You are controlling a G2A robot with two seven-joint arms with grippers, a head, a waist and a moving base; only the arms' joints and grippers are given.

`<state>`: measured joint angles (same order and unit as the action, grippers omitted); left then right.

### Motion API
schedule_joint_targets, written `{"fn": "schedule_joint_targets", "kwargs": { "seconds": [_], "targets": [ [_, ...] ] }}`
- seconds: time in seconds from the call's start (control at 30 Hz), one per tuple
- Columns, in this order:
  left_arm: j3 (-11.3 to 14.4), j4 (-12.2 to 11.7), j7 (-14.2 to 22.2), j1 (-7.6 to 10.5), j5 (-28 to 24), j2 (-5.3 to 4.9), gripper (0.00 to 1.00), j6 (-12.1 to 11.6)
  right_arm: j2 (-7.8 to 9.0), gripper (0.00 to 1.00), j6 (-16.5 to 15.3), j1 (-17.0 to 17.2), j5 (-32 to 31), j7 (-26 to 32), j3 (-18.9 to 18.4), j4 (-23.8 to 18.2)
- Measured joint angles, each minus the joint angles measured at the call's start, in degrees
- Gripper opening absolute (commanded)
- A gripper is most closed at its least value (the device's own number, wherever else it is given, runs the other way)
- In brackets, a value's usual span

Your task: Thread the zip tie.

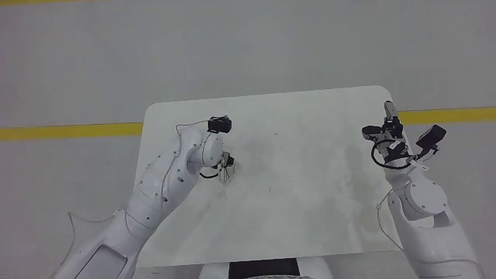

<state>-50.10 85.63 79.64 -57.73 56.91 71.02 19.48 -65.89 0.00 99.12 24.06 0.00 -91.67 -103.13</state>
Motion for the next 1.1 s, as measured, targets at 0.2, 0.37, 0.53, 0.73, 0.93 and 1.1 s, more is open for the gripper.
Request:
{"fn": "schedule_joint_targets", "kwargs": {
  "seconds": [0.2, 0.37, 0.53, 0.73, 0.93, 1.1],
  "targets": [
    [0.9, -2.3, 0.0, 0.67, -0.3, 0.79, 0.16, 0.0, 0.00, 1.00, 0.0, 0.0, 0.0, 0.0, 0.0, 0.0],
    [1.6, -4.7, 0.0, 1.47, -0.5, 1.66, 0.14, 0.0, 0.00, 1.00, 0.0, 0.0, 0.0, 0.0, 0.0, 0.0],
    [1.9, -7.3, 0.0, 2.14, -0.6, 2.57, 0.12, 0.0, 0.00, 1.00, 0.0, 0.0, 0.0, 0.0, 0.0, 0.0],
    [1.5, -9.9, 0.0, 2.71, -1.1, 3.78, 0.13, 0.0, 0.00, 1.00, 0.0, 0.0, 0.0, 0.0, 0.0, 0.0],
    [0.2, -12.2, 0.0, 3.00, -1.2, 5.28, 0.12, 0.0, 0.00, 1.00, 0.0, 0.0, 0.0, 0.0, 0.0, 0.0],
    [-0.2, -13.8, 0.0, 3.15, -0.4, 6.42, 0.15, 0.0, 0.00, 1.00, 0.0, 0.0, 0.0, 0.0, 0.0, 0.0]
  ]
}}
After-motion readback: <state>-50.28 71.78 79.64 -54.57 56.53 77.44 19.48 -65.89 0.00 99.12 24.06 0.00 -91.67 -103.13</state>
